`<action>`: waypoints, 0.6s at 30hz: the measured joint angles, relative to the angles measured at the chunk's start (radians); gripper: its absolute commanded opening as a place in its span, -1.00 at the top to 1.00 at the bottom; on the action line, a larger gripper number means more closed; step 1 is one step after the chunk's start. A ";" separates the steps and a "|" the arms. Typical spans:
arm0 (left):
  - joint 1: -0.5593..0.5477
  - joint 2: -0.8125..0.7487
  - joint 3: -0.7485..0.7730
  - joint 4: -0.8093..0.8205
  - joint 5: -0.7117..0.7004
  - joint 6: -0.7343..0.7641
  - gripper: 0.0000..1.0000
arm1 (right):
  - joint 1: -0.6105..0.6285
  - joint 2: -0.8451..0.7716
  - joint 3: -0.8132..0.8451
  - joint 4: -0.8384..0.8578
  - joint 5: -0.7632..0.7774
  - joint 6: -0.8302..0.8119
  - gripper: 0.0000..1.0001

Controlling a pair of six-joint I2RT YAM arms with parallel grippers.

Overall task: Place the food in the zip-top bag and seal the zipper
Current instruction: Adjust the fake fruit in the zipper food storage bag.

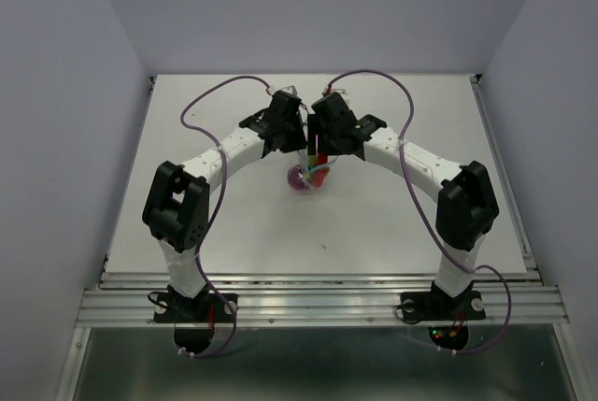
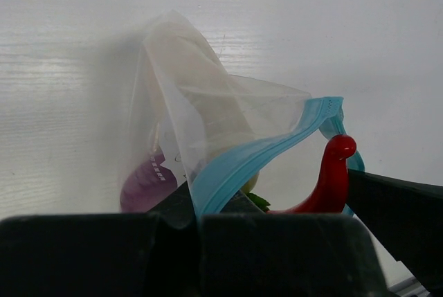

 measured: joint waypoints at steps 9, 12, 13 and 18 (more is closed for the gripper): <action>0.000 -0.008 0.000 0.013 0.007 -0.004 1.00 | -0.001 -0.050 0.000 -0.023 -0.029 -0.038 -0.67; 0.000 -0.018 0.000 0.021 0.011 -0.005 1.00 | -0.001 -0.077 0.000 -0.031 -0.032 -0.054 -0.69; 0.000 -0.020 0.000 0.024 0.011 -0.005 1.00 | -0.001 -0.087 0.000 -0.033 -0.031 -0.062 -0.68; -0.005 -0.024 0.000 0.019 0.023 -0.004 1.00 | -0.002 -0.150 -0.004 -0.019 -0.006 -0.076 -0.67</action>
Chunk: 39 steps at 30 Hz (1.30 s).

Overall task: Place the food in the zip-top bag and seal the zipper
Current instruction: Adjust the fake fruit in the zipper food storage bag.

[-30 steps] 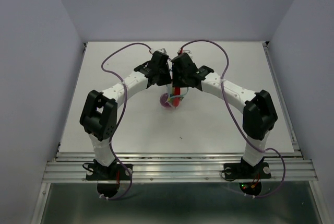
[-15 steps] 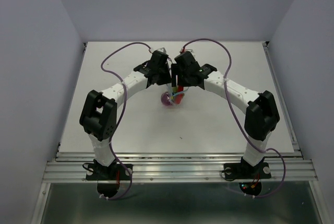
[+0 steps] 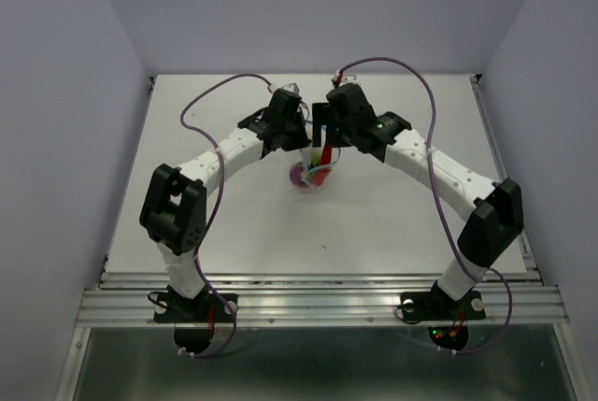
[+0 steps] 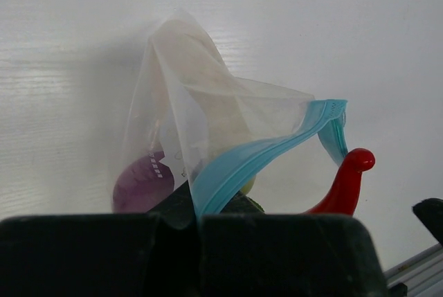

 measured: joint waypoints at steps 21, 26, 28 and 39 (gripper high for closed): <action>-0.007 0.000 0.000 -0.010 0.019 0.005 1.00 | -0.141 -0.102 -0.133 0.045 -0.043 -0.012 -0.30; -0.007 0.000 0.000 -0.011 0.021 0.005 1.00 | -0.141 -0.084 -0.138 0.056 -0.104 -0.019 -0.28; -0.007 0.000 0.000 -0.011 0.022 0.005 1.00 | -0.141 -0.078 -0.138 0.061 -0.118 -0.021 -0.26; -0.007 0.000 0.000 -0.011 0.023 0.010 1.00 | -0.141 -0.031 -0.171 0.084 -0.156 -0.018 -0.03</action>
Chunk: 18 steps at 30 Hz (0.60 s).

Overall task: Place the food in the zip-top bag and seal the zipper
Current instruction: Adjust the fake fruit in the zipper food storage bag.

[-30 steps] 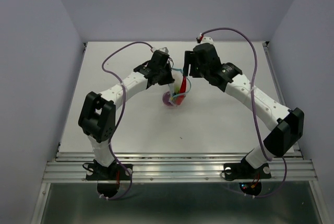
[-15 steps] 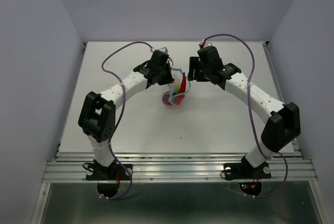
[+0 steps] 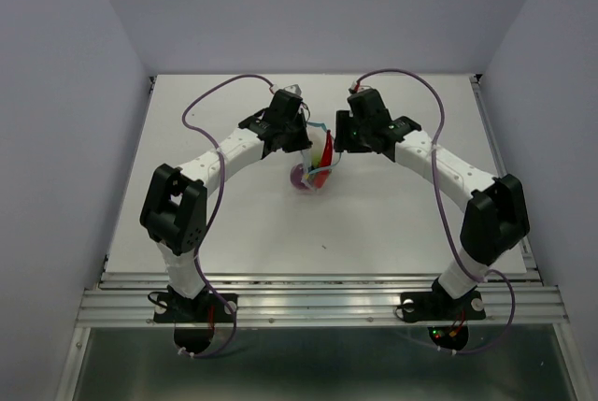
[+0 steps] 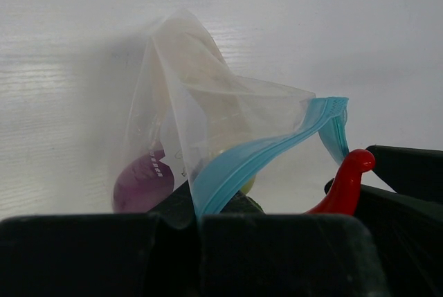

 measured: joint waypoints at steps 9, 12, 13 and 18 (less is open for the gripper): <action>0.000 0.000 0.000 0.000 0.012 0.006 1.00 | 0.000 0.031 -0.002 0.000 -0.022 0.007 0.99; 0.000 0.000 0.000 0.000 0.021 0.013 0.65 | 0.000 0.031 -0.002 0.000 -0.031 0.005 0.99; 0.000 0.000 0.000 0.000 0.023 0.013 0.45 | 0.000 0.031 -0.002 0.000 -0.034 0.005 0.99; -0.002 -0.020 -0.016 0.003 0.030 0.024 -0.32 | 0.000 0.031 0.001 0.000 -0.051 0.004 0.99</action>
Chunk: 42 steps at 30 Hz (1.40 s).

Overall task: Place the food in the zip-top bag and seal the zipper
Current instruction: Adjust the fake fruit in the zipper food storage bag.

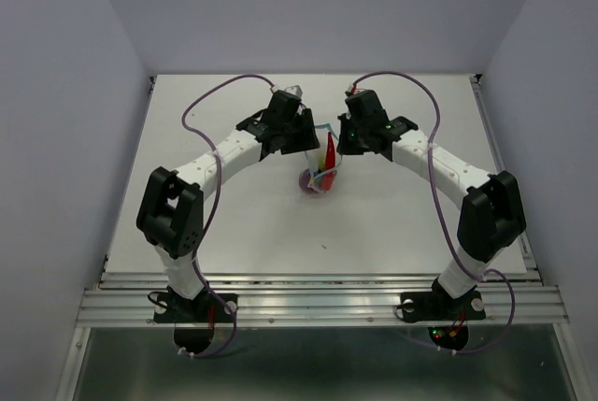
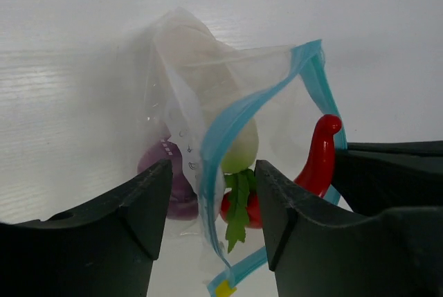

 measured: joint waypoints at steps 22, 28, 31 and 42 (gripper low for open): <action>-0.061 -0.093 -0.039 0.010 0.006 0.084 -0.52 | 0.000 -0.001 0.037 -0.026 -0.039 -0.016 0.99; -0.061 -0.024 -0.024 -0.018 -0.066 0.075 -0.36 | 0.000 -0.002 0.037 -0.032 -0.047 -0.023 0.99; -0.060 -0.004 -0.017 -0.027 -0.089 0.069 -0.36 | 0.000 -0.003 0.037 -0.036 -0.055 -0.027 0.99; -0.060 0.032 0.013 -0.050 -0.130 0.064 0.25 | 0.000 -0.029 0.038 -0.038 -0.064 -0.030 0.99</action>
